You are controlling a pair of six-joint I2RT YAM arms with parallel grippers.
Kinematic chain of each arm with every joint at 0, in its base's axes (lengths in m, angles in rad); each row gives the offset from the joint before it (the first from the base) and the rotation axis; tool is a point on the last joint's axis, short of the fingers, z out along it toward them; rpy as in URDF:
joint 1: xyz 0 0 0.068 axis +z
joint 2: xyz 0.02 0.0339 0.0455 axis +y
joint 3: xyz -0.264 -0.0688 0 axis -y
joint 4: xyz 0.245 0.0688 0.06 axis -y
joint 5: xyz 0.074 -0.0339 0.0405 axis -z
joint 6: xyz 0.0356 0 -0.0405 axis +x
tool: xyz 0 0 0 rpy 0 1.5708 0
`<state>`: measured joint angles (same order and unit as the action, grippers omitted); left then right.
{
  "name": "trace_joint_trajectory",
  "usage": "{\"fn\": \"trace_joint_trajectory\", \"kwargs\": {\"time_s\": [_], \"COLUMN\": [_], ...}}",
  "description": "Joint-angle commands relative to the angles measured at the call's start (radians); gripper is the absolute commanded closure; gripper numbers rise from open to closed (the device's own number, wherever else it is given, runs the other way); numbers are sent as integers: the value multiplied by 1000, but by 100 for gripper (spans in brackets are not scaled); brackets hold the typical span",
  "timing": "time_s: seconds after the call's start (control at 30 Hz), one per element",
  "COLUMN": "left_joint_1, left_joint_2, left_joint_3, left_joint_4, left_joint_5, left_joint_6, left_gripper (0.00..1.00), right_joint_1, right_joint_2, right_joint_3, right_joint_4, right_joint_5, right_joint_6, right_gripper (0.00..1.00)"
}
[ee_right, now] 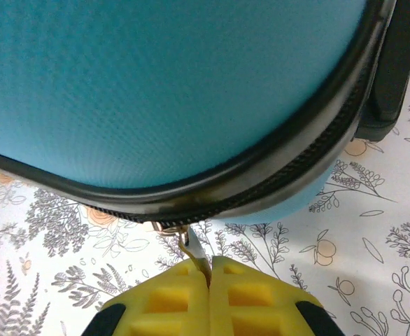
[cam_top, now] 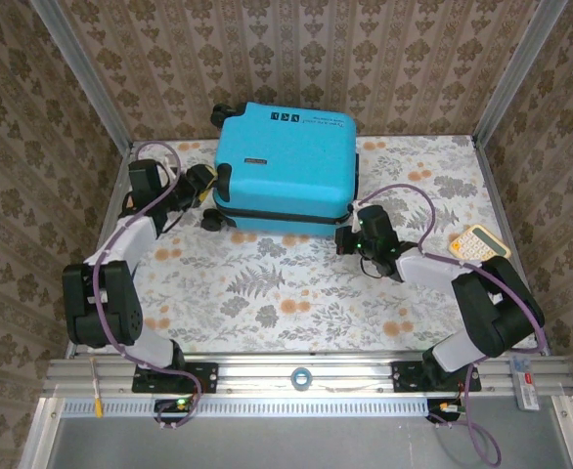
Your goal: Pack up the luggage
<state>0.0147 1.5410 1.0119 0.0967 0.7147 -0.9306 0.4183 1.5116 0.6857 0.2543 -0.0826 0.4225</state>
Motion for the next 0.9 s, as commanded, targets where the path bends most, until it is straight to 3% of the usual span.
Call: {"fn": "trace_joint_trajectory", "kwargs": {"time_s": [0.0, 0.2, 0.53, 0.73, 0.87], "left_joint_1": [76, 106, 139, 145, 148], "left_joint_2": [46, 150, 244, 293, 296], "left_joint_3": [48, 129, 215, 261, 266], "left_joint_4": [-129, -199, -264, -290, -321], "left_joint_5": [-96, -87, -100, -80, -90], "left_joint_6": [264, 362, 440, 480, 513], "left_gripper": [90, 91, 93, 95, 95], "right_joint_1": [-84, -98, -161, -220, -241], "right_joint_2": [15, 44, 106, 138, 145], "right_joint_3": [-23, -19, 0, -29, -9], "right_joint_4": [-112, -94, -106, 57, 27], "right_joint_5": [64, 11, -9, -157, -145], "right_joint_6": [26, -9, 137, 237, 249], "right_gripper": [100, 100, 100, 100, 100]}}
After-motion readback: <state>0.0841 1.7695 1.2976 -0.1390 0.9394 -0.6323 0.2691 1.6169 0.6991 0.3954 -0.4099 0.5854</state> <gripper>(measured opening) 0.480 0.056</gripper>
